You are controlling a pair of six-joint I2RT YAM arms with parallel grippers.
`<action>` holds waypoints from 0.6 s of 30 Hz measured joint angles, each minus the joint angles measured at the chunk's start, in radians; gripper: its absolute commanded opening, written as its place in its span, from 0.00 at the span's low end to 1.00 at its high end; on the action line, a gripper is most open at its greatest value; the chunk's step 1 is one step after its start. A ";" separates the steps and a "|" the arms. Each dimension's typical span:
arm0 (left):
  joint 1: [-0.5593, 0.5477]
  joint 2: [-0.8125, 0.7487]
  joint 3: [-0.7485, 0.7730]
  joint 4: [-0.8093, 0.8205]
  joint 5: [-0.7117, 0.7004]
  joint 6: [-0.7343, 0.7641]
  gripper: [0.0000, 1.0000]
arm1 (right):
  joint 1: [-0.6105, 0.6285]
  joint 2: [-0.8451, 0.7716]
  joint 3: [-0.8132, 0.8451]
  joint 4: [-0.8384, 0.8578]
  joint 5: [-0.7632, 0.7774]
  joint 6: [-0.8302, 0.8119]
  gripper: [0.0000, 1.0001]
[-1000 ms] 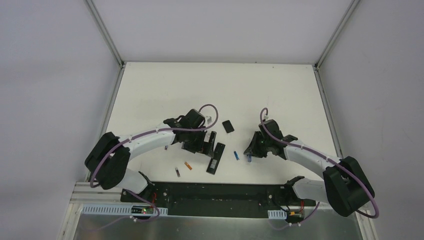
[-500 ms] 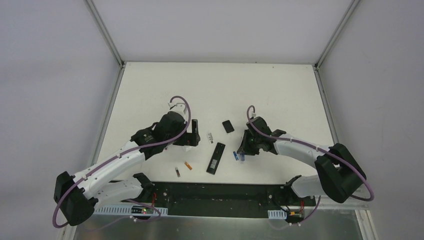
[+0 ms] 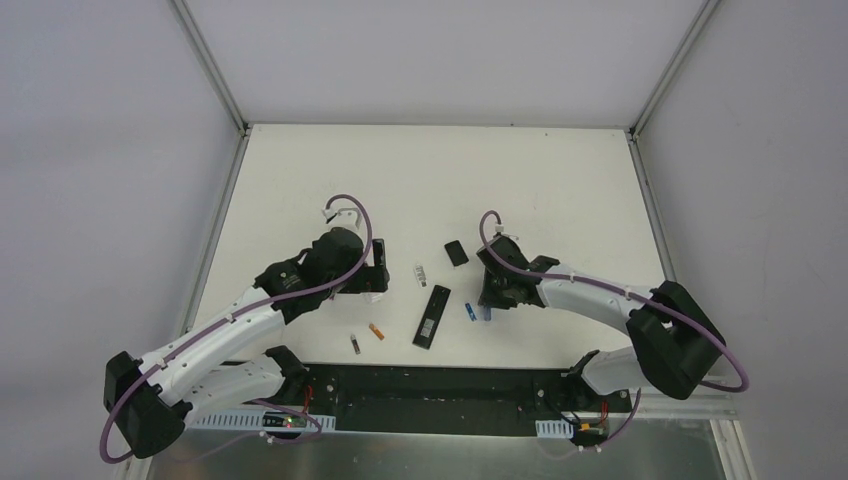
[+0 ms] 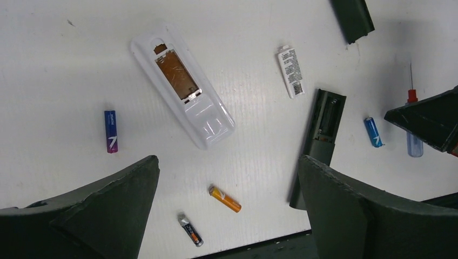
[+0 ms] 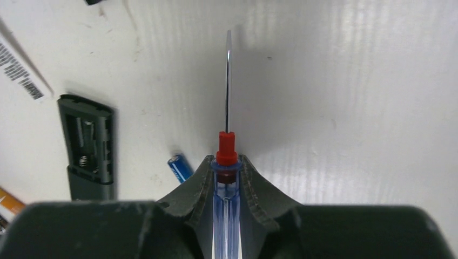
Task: Unload the batteries from the remote control
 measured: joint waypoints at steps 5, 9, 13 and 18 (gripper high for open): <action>0.000 0.021 0.014 -0.025 -0.004 -0.007 0.99 | -0.025 -0.015 0.000 -0.053 0.060 0.016 0.19; 0.000 0.024 0.030 -0.033 -0.018 -0.019 0.99 | -0.062 -0.015 0.000 -0.056 0.064 0.018 0.25; 0.000 0.024 0.031 -0.040 -0.022 -0.025 0.99 | -0.066 -0.014 0.000 -0.053 0.064 0.016 0.30; 0.000 0.024 0.031 -0.047 -0.023 -0.026 0.99 | -0.066 -0.002 0.012 -0.060 0.064 0.016 0.30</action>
